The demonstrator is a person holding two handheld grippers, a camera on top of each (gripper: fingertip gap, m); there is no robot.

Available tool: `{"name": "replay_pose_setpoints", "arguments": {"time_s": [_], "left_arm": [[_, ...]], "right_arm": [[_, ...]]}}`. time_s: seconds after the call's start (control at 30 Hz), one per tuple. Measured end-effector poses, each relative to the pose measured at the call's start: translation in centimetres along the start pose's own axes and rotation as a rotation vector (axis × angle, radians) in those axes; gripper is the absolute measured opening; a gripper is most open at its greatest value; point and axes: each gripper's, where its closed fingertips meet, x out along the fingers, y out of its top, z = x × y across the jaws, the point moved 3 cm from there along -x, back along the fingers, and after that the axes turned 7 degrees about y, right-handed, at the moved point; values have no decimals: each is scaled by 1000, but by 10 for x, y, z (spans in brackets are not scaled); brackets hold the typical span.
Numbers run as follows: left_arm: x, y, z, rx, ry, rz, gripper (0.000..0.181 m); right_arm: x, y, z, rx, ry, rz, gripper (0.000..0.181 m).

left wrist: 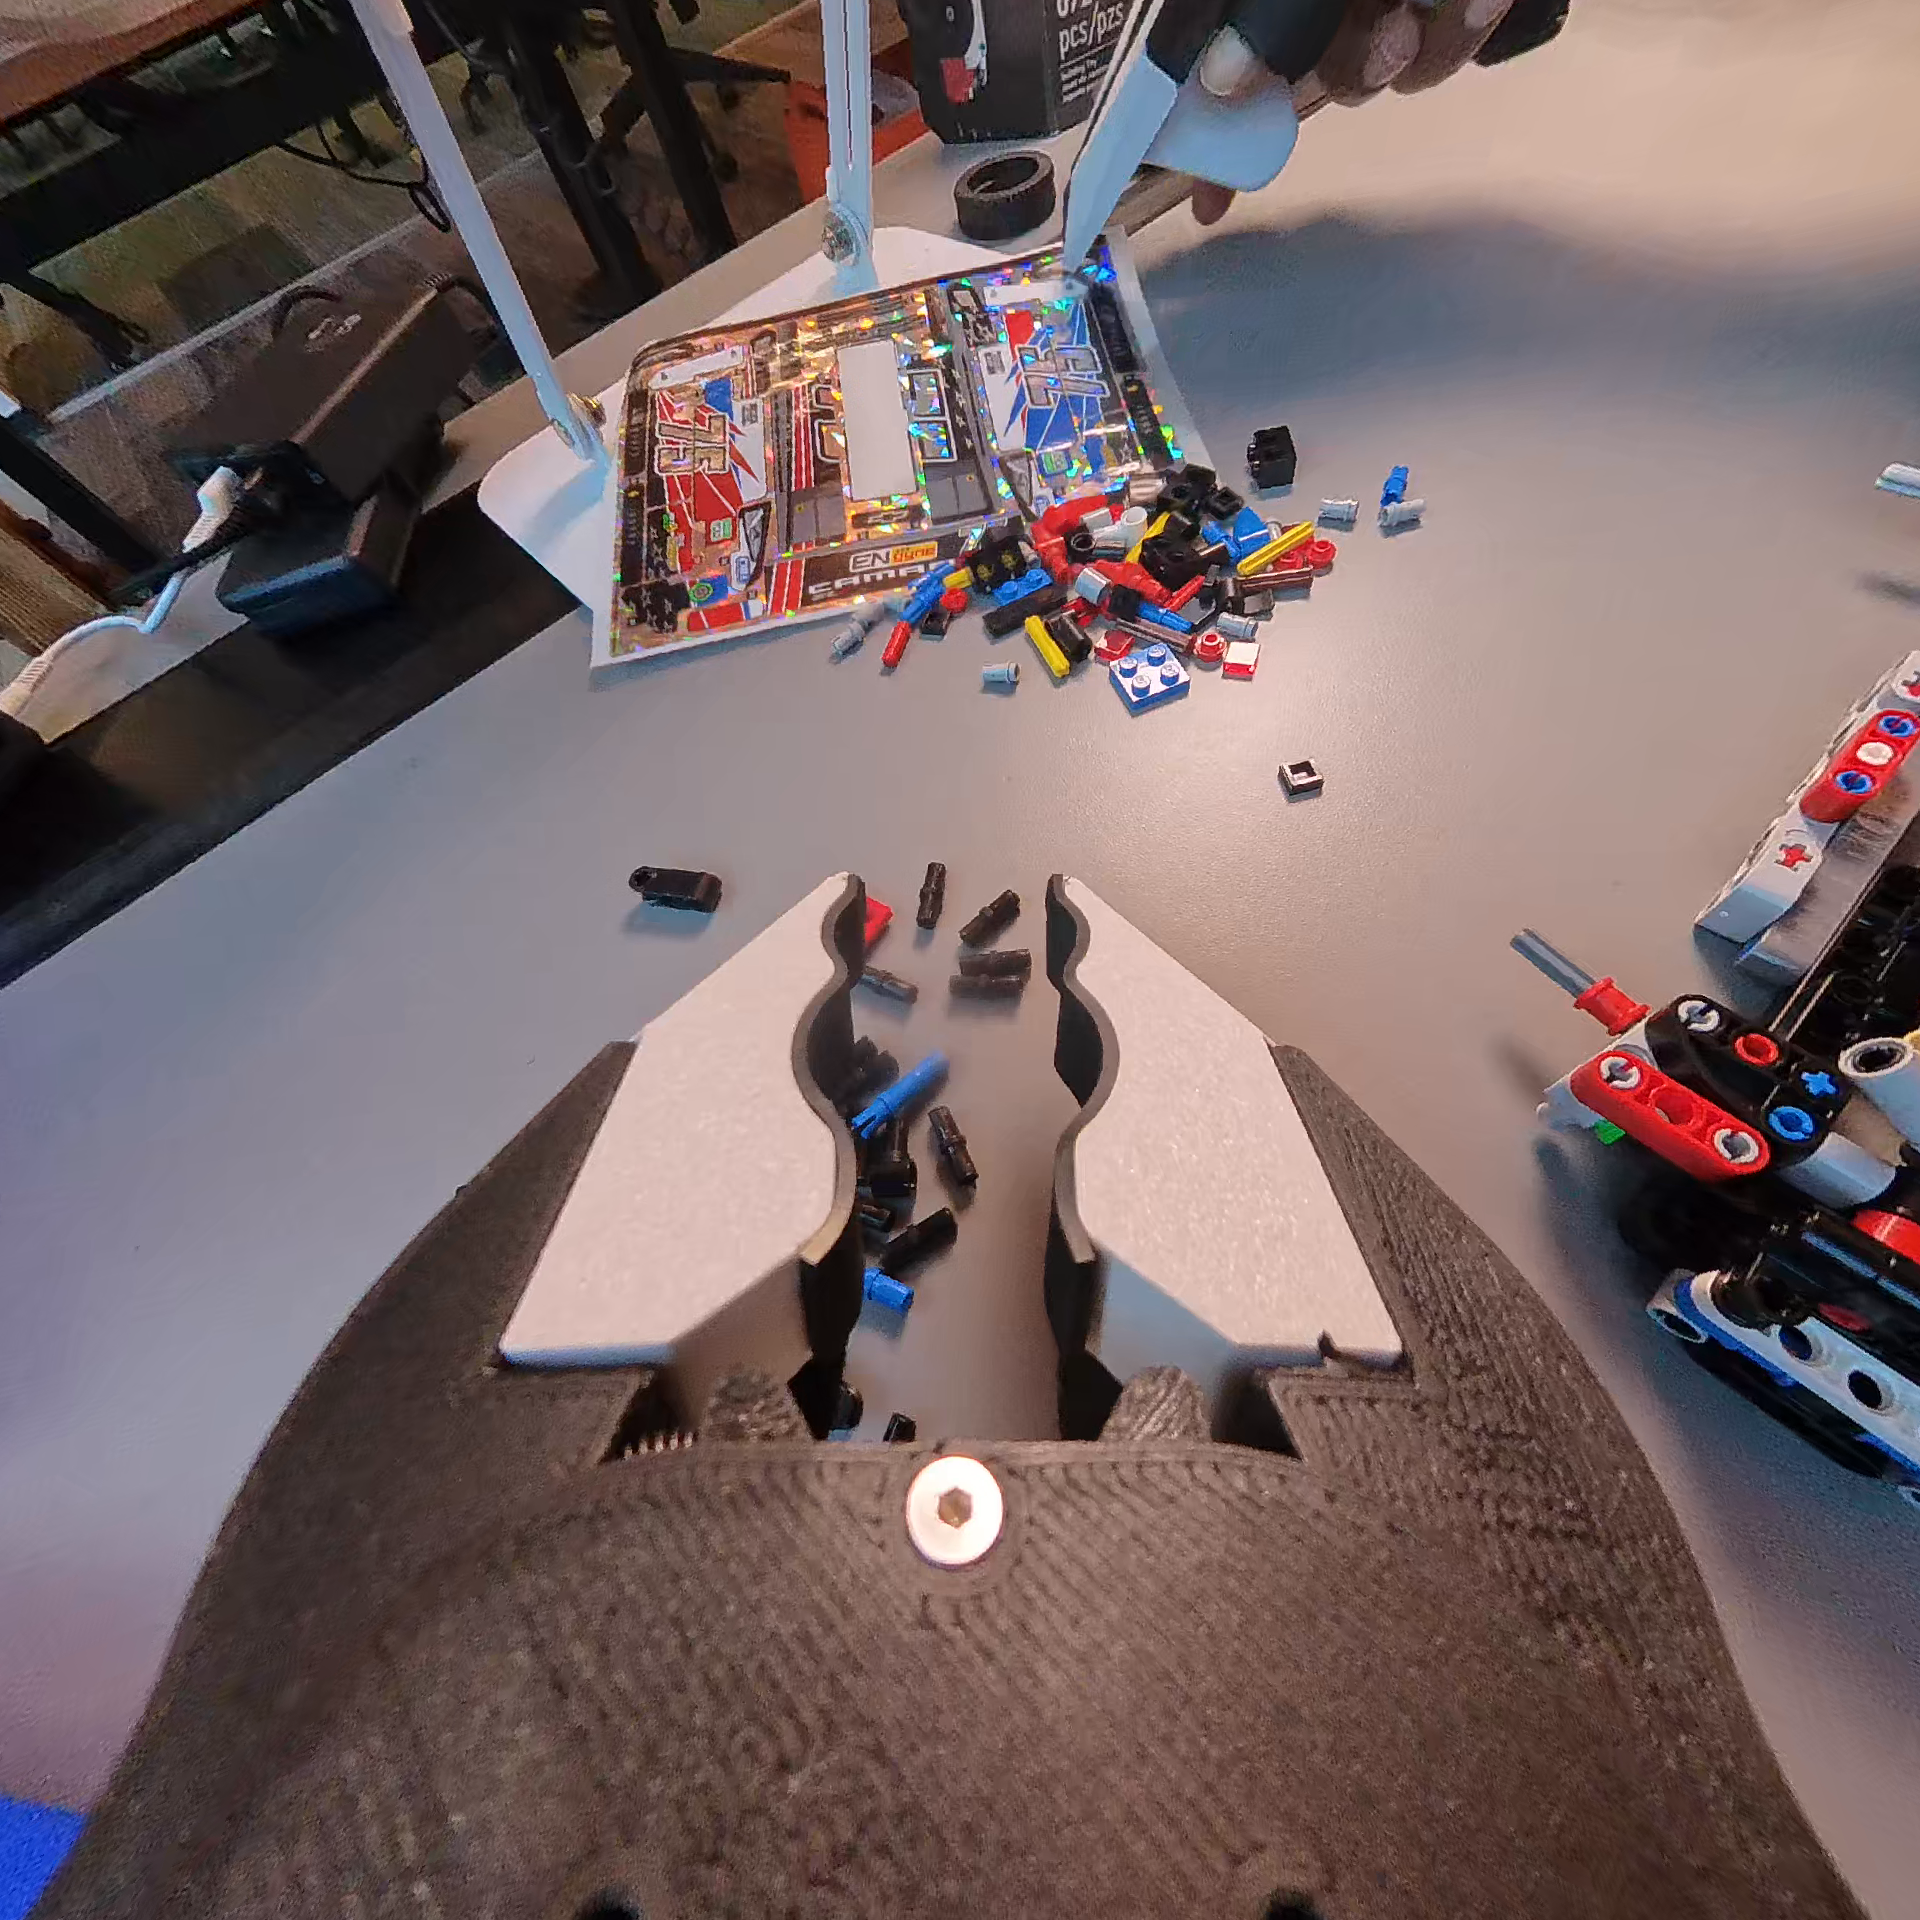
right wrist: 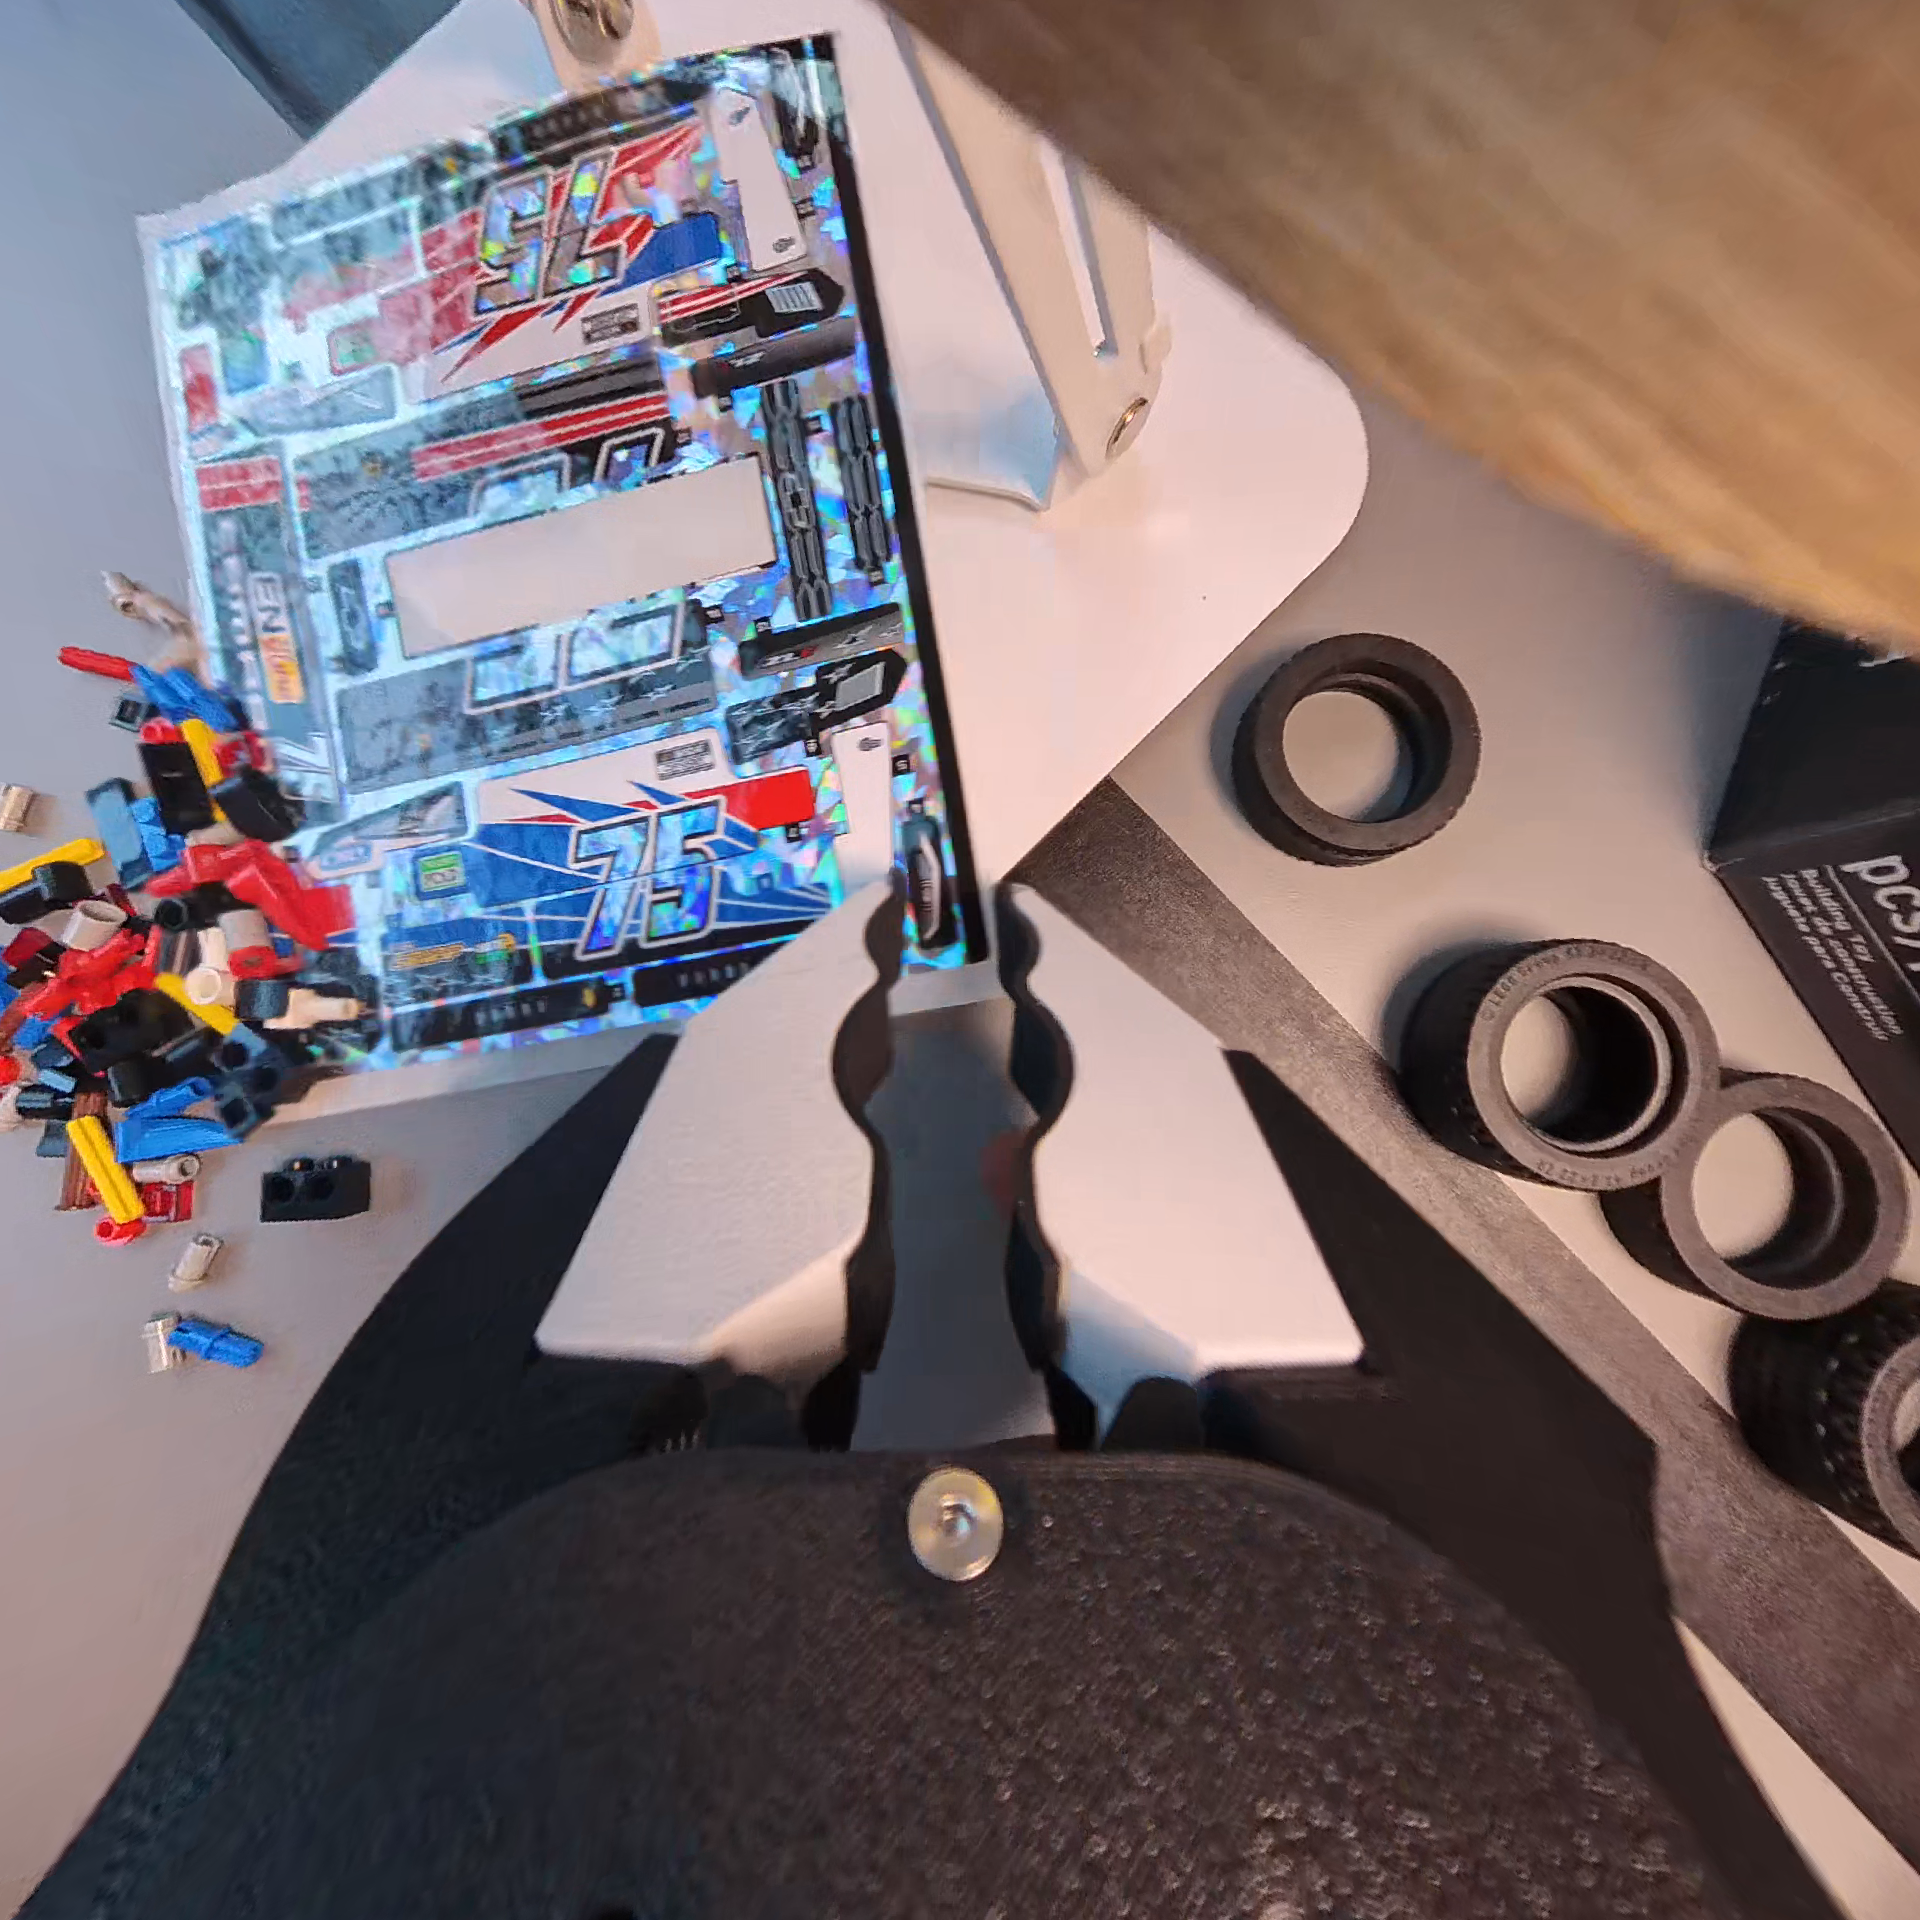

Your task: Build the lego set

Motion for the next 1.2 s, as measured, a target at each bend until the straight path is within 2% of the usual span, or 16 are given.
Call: {"name": "replay_pose_setpoints", "arguments": {"time_s": [0.03,0.2,0.37,0.43,0.6,0.73,0.83,0.93,1.1,1.17,1.2], "left_arm": [[0,0,0,-2,0,1,32],[0,1,-1,-2,1,6,32],[-2,3,-1,5,7,18,31],[-2,4,-1,8,12,23,31],[-4,7,-2,10,21,42,30],[-8,10,-3,13,31,57,30],[-9,13,-4,11,34,71,29],[-8,16,-2,20,31,80,29],[-10,21,5,54,37,93,30],[-13,22,6,50,42,94,30],[-15,22,6,45,45,97,30]], "right_arm": [[-1,-1,1,-1,-10,0,0],[-9,-2,-2,-22,3,58,0],[-30,8,-6,-12,13,214,0],[-44,16,-12,-65,-2,291,0],[-92,34,-29,-311,-153,433,0],[-143,20,-32,-320,-197,369,0],[-187,-9,-10,-218,-330,294,0],[-219,-43,38,-68,-517,244,0],[-235,-88,110,146,-786,222,0],[-239,-92,120,160,-859,241,1],[-241,-89,120,159,-863,270,11]]}}
